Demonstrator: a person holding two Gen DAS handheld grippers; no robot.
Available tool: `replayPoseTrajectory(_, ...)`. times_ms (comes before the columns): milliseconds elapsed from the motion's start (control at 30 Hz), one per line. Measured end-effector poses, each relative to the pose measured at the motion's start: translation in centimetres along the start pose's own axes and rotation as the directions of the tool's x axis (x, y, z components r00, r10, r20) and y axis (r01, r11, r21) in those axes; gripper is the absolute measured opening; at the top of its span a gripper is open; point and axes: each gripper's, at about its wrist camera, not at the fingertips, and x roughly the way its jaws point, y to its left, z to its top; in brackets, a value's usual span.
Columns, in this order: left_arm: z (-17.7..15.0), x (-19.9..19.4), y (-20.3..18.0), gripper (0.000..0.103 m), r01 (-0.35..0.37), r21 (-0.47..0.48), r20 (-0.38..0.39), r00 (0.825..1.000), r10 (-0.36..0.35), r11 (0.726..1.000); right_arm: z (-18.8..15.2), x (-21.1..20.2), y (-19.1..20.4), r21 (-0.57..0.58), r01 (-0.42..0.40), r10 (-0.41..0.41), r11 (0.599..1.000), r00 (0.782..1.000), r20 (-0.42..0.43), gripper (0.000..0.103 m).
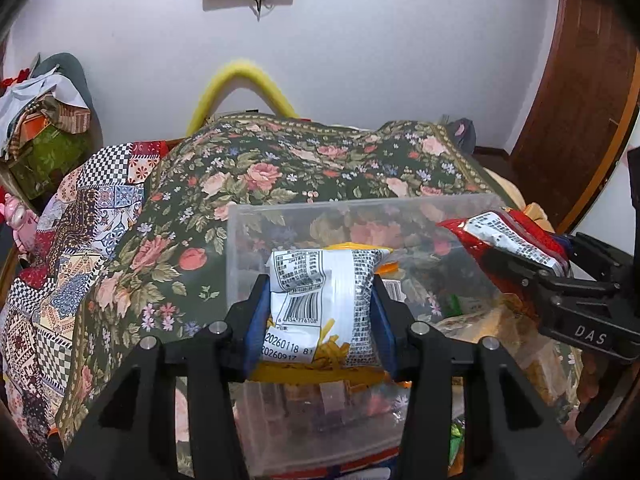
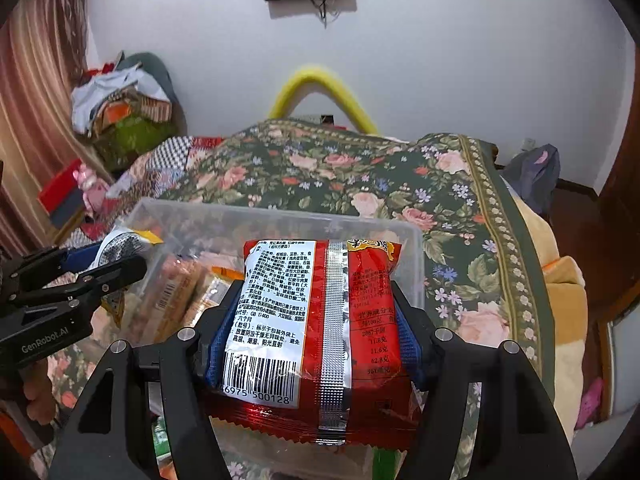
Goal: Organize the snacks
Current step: 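Lower both held snacks into the clear box and open both tools, then move both open tools back toward the remaining snack pile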
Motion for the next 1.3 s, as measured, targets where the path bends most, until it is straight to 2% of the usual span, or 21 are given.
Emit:
replayPoseTrajectory(100,-0.1,0.9,-0.1,0.047,0.008,0.004,-0.028,1.0,-0.008,1.0,0.0,0.5,0.4,-0.026,0.011,-0.012,1.0,1.0,-0.022,0.065)
replayPoseTrajectory(267,-0.3,1.0,-0.1,0.048,0.019,0.002,-0.057,0.998,-0.018,1.0,0.2,-0.3,0.6,-0.059,0.053,-0.053,0.997,0.999,-0.002,0.068)
replayPoseTrajectory(433,0.0,-1.7,-0.1,0.051,0.019,0.01,-0.026,0.999,-0.019,1.0,0.6,-2.1,0.7,-0.071,0.045,-0.043,0.996,0.999,0.021,0.072)
replayPoseTrajectory(600,-0.7,-6.2,-0.2,0.055,0.018,0.034,0.021,1.0,-0.019,0.999,-0.2,-5.4,1.2,-0.074,0.011,-0.007,0.997,0.998,0.056,0.072)
replayPoseTrajectory(767,-3.1,-10.3,0.0,0.057,0.033,0.048,0.04,0.999,-0.035,0.998,-2.9,-8.6,1.6,-0.073,-0.002,0.006,0.997,0.998,0.056,0.073)
replayPoseTrajectory(1000,-8.9,-14.2,0.2,0.058,0.047,0.052,0.01,0.999,-0.047,0.998,-9.0,-12.2,2.6,-0.079,0.004,-0.003,0.997,1.0,0.015,0.073)
replayPoseTrajectory(1200,-14.1,-15.9,0.6,0.058,0.036,0.041,-0.024,0.999,-0.036,0.999,-14.3,-12.9,3.8,-0.023,-0.047,0.046,0.999,0.997,-0.054,0.076)
replayPoseTrajectory(1300,-16.3,-16.2,0.6,0.058,0.025,0.051,-0.036,0.999,-0.023,0.998,-16.3,-12.3,4.6,-0.004,-0.096,0.095,0.995,0.989,-0.112,0.076)
